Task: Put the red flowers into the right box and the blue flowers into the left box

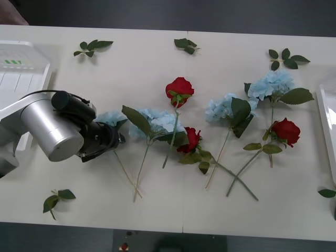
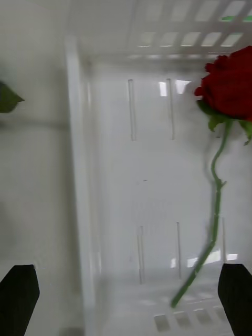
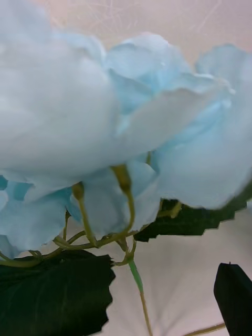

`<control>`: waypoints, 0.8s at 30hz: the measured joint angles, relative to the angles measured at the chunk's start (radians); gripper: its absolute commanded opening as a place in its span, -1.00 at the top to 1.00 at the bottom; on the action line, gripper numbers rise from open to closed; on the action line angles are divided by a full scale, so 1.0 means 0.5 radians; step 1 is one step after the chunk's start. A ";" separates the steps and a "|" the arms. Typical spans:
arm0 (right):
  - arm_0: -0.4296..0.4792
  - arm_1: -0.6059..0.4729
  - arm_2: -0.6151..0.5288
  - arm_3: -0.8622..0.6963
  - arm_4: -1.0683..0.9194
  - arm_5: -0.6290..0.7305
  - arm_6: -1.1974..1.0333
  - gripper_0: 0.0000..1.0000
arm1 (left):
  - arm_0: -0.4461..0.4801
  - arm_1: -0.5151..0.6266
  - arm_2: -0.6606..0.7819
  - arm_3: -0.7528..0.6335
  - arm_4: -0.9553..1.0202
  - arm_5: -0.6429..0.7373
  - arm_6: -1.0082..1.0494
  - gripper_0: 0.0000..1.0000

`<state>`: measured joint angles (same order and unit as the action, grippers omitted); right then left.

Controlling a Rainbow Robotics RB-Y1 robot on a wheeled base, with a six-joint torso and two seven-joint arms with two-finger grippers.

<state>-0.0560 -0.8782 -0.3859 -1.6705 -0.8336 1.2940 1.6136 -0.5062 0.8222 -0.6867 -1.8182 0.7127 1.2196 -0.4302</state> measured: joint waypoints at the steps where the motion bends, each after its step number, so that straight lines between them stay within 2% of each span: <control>1: -0.031 0.000 0.023 0.001 -0.035 0.025 0.000 -1.00 | -0.018 -0.011 -0.016 0.028 -0.002 0.000 0.000 -1.00; 4: -0.125 0.000 0.096 0.001 -0.087 0.067 0.000 -1.00 | -0.067 -0.032 -0.065 0.088 -0.002 0.000 0.000 -1.00; 6: -0.190 0.007 0.138 0.001 -0.107 0.106 0.000 -1.00 | -0.095 -0.033 -0.101 0.100 -0.014 0.000 0.000 -0.78; 8: -0.257 0.045 0.155 0.001 -0.113 0.164 0.000 -1.00 | -0.112 -0.033 -0.129 0.100 -0.049 0.000 0.000 -0.36; 10: -0.322 0.111 0.149 0.001 -0.112 0.232 0.000 -1.00 | -0.120 -0.033 -0.152 0.100 -0.078 0.000 0.000 0.17; 12: -0.380 0.180 0.143 0.001 -0.109 0.289 0.000 -1.00 | -0.121 -0.033 -0.172 0.100 -0.104 0.000 0.000 0.39; 14: -0.428 0.241 0.144 0.001 -0.108 0.309 0.000 -1.00 | -0.121 -0.033 -0.194 0.100 -0.131 0.000 0.000 0.53; 19: -0.496 0.309 0.239 0.004 -0.054 0.249 -0.001 -1.00 | -0.121 -0.033 -0.243 0.100 -0.162 0.000 0.000 0.65; 21: -0.513 0.309 0.311 0.020 -0.049 0.209 -0.002 -1.00 | -0.121 -0.033 -0.255 0.100 -0.165 0.000 0.000 0.80; 22: -0.525 0.309 0.348 0.037 -0.049 0.192 -0.003 -1.00 | -0.121 -0.033 -0.264 0.100 -0.176 0.000 0.000 0.95; 24: -0.553 0.309 0.412 0.084 -0.046 0.161 -0.008 -1.00 | -0.121 -0.031 -0.282 0.100 -0.202 -0.001 0.000 1.00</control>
<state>-0.3324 -0.7238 -0.1800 -1.6287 -0.8567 1.3746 1.6096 -0.5666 0.8067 -0.8279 -1.7681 0.6117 1.2193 -0.4301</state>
